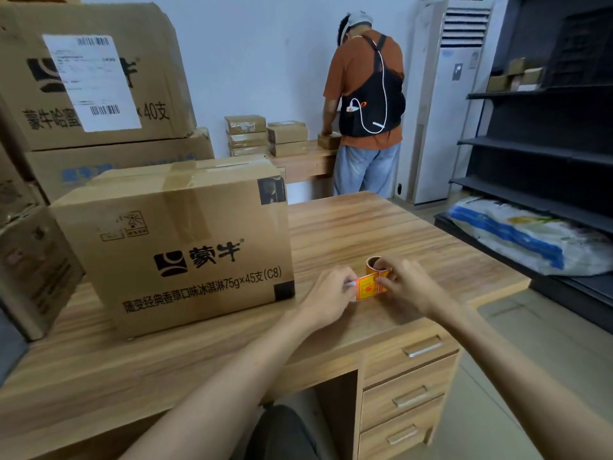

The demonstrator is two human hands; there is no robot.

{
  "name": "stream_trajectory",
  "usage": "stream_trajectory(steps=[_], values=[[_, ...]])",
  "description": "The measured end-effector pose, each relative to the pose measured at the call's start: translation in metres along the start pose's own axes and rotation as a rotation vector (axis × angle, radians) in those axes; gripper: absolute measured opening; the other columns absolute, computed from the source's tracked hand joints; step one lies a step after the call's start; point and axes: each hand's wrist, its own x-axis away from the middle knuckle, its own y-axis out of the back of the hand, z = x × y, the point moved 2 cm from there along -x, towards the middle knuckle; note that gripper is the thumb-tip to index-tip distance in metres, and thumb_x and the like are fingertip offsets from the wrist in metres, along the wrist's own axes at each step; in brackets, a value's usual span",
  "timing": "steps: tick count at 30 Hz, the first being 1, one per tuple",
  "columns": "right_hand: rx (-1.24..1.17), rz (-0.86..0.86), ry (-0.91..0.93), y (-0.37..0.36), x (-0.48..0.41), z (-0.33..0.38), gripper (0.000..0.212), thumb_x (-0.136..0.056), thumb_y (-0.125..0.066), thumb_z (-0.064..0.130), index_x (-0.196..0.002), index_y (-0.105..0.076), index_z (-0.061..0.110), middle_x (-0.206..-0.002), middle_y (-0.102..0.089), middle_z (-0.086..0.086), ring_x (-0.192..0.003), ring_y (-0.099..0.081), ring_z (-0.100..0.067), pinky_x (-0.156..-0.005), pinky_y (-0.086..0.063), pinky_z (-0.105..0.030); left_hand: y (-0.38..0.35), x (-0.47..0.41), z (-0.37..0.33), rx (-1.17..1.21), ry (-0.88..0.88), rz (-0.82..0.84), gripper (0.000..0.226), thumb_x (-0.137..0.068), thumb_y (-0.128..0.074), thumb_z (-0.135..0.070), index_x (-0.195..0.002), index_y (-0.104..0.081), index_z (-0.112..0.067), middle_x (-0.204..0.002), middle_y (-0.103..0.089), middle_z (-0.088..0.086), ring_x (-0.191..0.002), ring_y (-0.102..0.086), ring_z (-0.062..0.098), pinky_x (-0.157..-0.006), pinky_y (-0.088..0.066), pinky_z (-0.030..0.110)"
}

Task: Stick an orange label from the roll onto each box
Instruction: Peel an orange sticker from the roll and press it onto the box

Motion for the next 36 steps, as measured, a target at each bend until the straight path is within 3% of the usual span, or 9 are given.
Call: stream_trajectory(steps=[4,6,9,12,16,24,31,36], values=[[0.031,-0.030,-0.007,-0.006,0.002,0.006,0.018,-0.089,-0.068,0.016,-0.106,-0.065,0.012,-0.101,-0.068,-0.006,-0.092,-0.062,-0.029,-0.073,-0.040,-0.031,0.004,0.006,0.003,0.084,0.103,0.064,0.013,-0.100,-0.056,-0.016,-0.102,-0.067,-0.009,-0.065,-0.056,-0.004,-0.045,-0.050,0.002,-0.043,-0.038,0.019],[0.032,-0.056,-0.005,-0.008,0.004,0.009,0.018,-0.088,-0.069,0.015,-0.106,-0.065,0.011,-0.101,-0.069,-0.007,-0.092,-0.062,-0.030,-0.071,-0.035,-0.028,0.005,0.009,0.005,0.166,0.155,0.106,0.016,-0.103,-0.054,-0.018,-0.106,-0.065,-0.007,-0.064,-0.058,0.004,-0.039,-0.048,0.003,-0.039,-0.037,0.019],[0.027,-0.087,0.024,-0.007,0.013,0.017,0.022,-0.090,-0.067,0.014,-0.111,-0.063,0.011,-0.110,-0.065,-0.006,-0.095,-0.062,-0.029,-0.076,-0.043,-0.034,0.007,0.013,0.008,0.285,0.184,0.135,0.019,-0.105,-0.050,-0.015,-0.115,-0.063,-0.006,-0.086,-0.068,0.026,-0.053,-0.059,0.016,-0.043,-0.046,0.025],[0.057,-0.174,0.070,-0.003,0.028,0.029,0.021,-0.092,-0.065,0.022,-0.110,-0.059,0.015,-0.112,-0.053,-0.001,-0.089,-0.061,-0.025,-0.073,-0.050,-0.043,0.006,0.017,0.012,0.410,0.218,0.137,0.021,-0.104,-0.047,-0.007,-0.118,-0.062,-0.001,-0.102,-0.066,0.031,-0.064,-0.066,0.023,-0.050,-0.055,0.029],[0.142,-0.178,0.110,-0.006,0.045,0.047,0.020,-0.093,-0.063,0.034,-0.099,-0.057,0.016,-0.108,-0.051,0.002,-0.084,-0.061,-0.024,-0.064,-0.047,-0.039,0.007,0.019,0.013,0.534,0.252,0.114,0.012,-0.103,-0.050,-0.003,-0.105,-0.061,0.000,-0.092,-0.063,0.019,-0.059,-0.067,0.019,-0.049,-0.056,0.031],[0.162,-0.141,0.036,-0.022,0.049,0.057,0.026,-0.096,-0.055,0.044,-0.100,-0.059,0.019,-0.101,-0.053,0.004,-0.089,-0.062,-0.024,-0.066,-0.044,-0.039,0.009,0.023,0.006,0.565,0.203,0.119,0.016,-0.103,-0.052,-0.007,-0.101,-0.067,-0.002,-0.068,-0.063,0.010,-0.057,-0.066,0.019,-0.048,-0.056,0.031],[0.098,-0.152,-0.016,-0.019,0.048,0.052,0.026,-0.097,-0.056,0.042,-0.097,-0.061,0.017,-0.102,-0.056,0.003,-0.089,-0.061,-0.024,-0.067,-0.043,-0.039,0.012,0.025,-0.002,0.525,0.116,0.108,0.021,-0.103,-0.053,-0.008,-0.095,-0.071,-0.013,-0.069,-0.069,-0.004,-0.056,-0.063,0.016,-0.046,-0.052,0.029],[0.020,-0.148,-0.033,-0.015,0.050,0.051,0.024,-0.097,-0.056,0.040,-0.097,-0.065,0.018,-0.105,-0.060,0.005,-0.087,-0.060,-0.020,-0.073,-0.045,-0.040,0.014,0.023,-0.008,0.467,0.095,0.108,0.020,-0.103,-0.054,-0.008,-0.106,-0.073,-0.003,-0.079,-0.068,0.010,-0.058,-0.061,0.020,-0.046,-0.050,0.030]])
